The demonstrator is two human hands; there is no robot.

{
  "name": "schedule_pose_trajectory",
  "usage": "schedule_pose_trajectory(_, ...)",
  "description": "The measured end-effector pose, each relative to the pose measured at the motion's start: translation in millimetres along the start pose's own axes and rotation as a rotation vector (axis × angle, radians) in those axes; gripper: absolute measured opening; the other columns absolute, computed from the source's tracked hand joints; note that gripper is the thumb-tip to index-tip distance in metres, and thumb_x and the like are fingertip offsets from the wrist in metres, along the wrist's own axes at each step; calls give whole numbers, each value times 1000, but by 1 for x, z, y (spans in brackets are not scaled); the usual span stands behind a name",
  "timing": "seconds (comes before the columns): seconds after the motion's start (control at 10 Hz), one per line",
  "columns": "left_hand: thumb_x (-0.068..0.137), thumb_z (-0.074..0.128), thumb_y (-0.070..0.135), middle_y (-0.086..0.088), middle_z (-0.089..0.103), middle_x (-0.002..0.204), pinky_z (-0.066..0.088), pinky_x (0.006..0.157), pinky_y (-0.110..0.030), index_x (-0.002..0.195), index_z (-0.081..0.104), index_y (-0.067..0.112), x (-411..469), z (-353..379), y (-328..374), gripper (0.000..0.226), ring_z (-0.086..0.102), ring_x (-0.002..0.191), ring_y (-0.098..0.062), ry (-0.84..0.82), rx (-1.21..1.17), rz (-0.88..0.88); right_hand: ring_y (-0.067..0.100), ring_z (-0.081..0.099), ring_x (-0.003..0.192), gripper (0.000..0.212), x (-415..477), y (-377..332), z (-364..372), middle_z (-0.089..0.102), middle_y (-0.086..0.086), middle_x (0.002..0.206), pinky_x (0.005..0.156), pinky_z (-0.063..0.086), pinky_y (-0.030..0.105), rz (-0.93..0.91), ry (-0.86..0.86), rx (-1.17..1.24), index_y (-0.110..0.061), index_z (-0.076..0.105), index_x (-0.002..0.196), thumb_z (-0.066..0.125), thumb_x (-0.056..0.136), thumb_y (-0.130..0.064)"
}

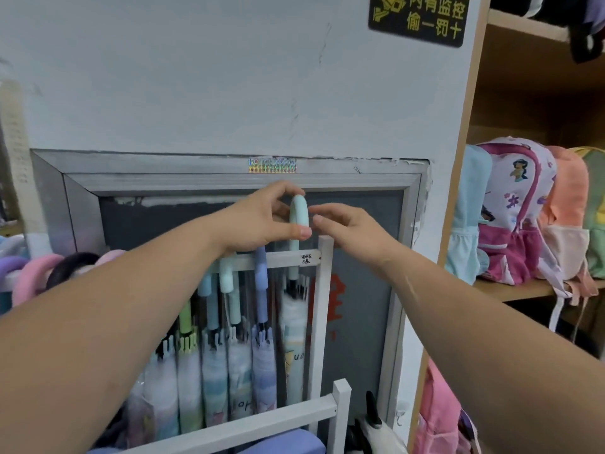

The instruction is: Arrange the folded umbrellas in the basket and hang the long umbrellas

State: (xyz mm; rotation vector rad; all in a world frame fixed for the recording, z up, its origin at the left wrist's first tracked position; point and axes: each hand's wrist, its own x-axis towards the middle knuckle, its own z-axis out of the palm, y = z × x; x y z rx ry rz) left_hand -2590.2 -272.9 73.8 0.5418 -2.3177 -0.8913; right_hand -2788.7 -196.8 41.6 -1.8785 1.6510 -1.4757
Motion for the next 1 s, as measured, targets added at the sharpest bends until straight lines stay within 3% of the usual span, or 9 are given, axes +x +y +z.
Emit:
schedule_pose_trajectory(0.2,59,86,59,-4,72,111,53,100,-49,115,48,38,2,12,-15,71,68,108,-21,-133,196,-105,-2,65,105,28,-11,-1,8,72,-12,112,91,47,21,10,-39,13,-25,69,120,64,95,-37)
schedule_pose_trajectory(0.4,66,85,49,-2,67,109,51,95,-52,115,47,28,6,15,-13,66,64,103,-21,-199,454,-149,1,60,98,30,-15,3,13,70,-13,109,87,47,27,-8,-39,-209,-27,73,113,74,85,-37)
schedule_pose_trajectory(0.5,71,85,45,1,64,108,51,94,-49,114,49,26,5,16,-9,60,62,100,-20,-192,523,-150,8,59,112,27,-18,3,16,68,-10,118,98,45,31,-30,-29,-275,-26,74,112,74,86,-35)
schedule_pose_trajectory(0.6,72,84,50,1,63,110,51,93,-48,115,49,27,2,20,-7,60,61,100,-20,-168,604,-132,10,49,127,31,-24,0,16,58,-5,134,99,33,23,-24,-39,-317,-25,71,120,69,91,-34)
schedule_pose_trajectory(0.7,71,83,54,0,61,126,49,98,-45,126,50,26,0,22,-9,70,59,112,-20,-127,626,-114,12,38,139,35,-30,-1,15,46,0,148,104,27,22,-13,-60,-410,-27,66,127,64,94,-37)
schedule_pose_trajectory(0.8,65,82,63,2,46,152,41,110,-39,149,38,25,-7,26,-9,102,47,135,-20,-99,657,-108,13,27,146,44,-40,-4,14,35,2,156,115,24,29,26,-76,-476,-29,57,135,62,94,-43)
schedule_pose_trajectory(0.9,65,81,66,3,28,163,32,116,-36,158,22,26,-26,35,-1,117,32,147,-20,-11,648,-82,21,26,147,56,-58,-5,5,29,3,158,119,26,39,62,-62,-561,-32,51,140,66,88,-48)
schedule_pose_trajectory(1.0,66,78,69,1,27,164,30,118,-39,158,21,28,-47,39,10,116,29,149,-22,94,680,-53,26,25,147,62,-75,-16,-13,27,5,158,118,28,44,88,-14,-599,-33,48,142,67,85,-51)
